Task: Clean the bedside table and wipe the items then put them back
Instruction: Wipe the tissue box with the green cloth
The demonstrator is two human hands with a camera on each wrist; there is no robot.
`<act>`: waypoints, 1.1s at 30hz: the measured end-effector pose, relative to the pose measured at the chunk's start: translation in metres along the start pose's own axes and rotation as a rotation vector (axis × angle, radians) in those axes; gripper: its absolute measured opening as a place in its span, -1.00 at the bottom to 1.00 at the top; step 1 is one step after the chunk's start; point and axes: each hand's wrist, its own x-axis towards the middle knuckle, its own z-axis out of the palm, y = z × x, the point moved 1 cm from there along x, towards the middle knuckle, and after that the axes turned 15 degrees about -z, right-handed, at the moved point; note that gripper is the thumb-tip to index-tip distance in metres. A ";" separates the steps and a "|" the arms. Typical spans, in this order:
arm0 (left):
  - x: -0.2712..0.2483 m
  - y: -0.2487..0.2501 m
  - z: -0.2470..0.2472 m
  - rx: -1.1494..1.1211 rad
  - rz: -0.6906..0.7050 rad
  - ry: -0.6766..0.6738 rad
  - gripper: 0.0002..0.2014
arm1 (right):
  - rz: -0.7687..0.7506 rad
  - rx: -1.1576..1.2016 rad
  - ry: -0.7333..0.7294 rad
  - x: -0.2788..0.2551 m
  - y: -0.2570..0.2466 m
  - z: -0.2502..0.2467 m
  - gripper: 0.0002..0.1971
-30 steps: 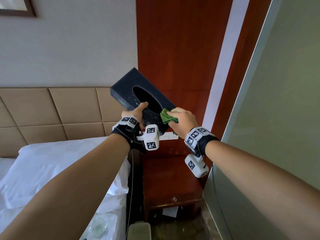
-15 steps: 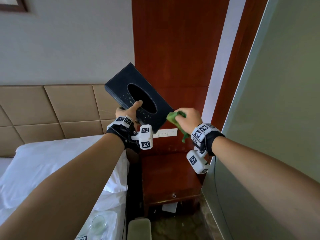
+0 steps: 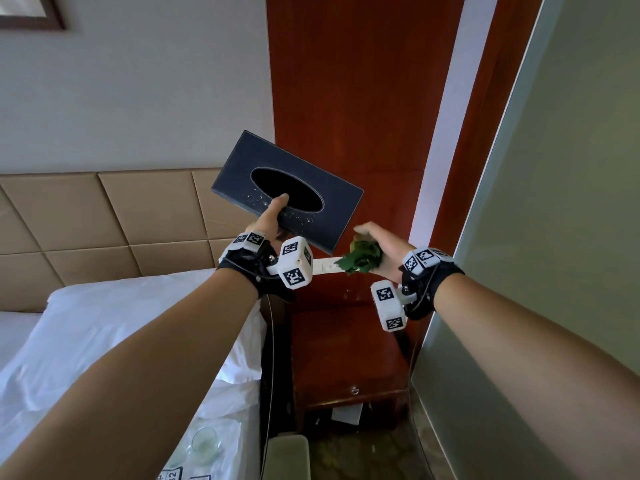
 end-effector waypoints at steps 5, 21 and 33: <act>0.007 -0.003 0.012 0.047 -0.005 -0.022 -0.54 | 0.024 -0.073 -0.188 0.010 -0.011 -0.001 -0.31; 0.033 -0.005 0.027 0.823 -0.013 0.294 -0.64 | -0.106 -0.519 0.042 0.045 -0.017 -0.066 -0.50; 0.035 0.006 0.057 1.597 0.468 0.497 0.16 | -0.215 -0.934 -0.261 0.053 -0.053 -0.080 -0.52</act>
